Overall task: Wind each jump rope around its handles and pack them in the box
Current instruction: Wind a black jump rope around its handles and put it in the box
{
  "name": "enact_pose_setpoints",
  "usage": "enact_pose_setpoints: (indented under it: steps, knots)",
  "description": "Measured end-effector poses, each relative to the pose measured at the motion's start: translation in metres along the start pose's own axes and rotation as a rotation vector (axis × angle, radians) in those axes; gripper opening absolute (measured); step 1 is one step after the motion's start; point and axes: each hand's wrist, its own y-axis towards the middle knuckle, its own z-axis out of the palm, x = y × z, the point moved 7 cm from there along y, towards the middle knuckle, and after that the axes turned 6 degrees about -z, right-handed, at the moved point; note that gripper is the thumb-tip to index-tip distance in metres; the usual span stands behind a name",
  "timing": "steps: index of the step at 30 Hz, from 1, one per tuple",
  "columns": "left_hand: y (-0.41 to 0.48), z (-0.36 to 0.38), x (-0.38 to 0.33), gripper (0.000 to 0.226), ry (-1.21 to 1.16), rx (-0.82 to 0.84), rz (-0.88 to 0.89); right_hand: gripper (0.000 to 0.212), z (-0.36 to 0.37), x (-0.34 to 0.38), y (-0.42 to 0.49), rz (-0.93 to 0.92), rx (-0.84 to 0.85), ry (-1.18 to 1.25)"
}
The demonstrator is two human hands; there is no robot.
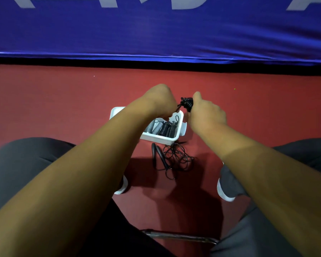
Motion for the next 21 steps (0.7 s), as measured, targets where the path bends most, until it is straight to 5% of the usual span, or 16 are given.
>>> enact_pose_setpoints:
  steps: [7,14,21]
  knots:
    - [0.012,0.008,0.025,0.017,-0.005,0.037,0.010,0.051,0.033,-0.005,0.008,-0.011,0.173,0.357]
    - [0.024,0.004,0.051,0.013,-0.489,0.080,-0.037,0.039,0.030,0.006,0.012,-0.079,0.217,0.450]
    - [0.030,0.000,0.047,0.011,-0.875,0.064,-0.057,0.025,0.044,0.003,0.022,0.093,0.254,0.776]
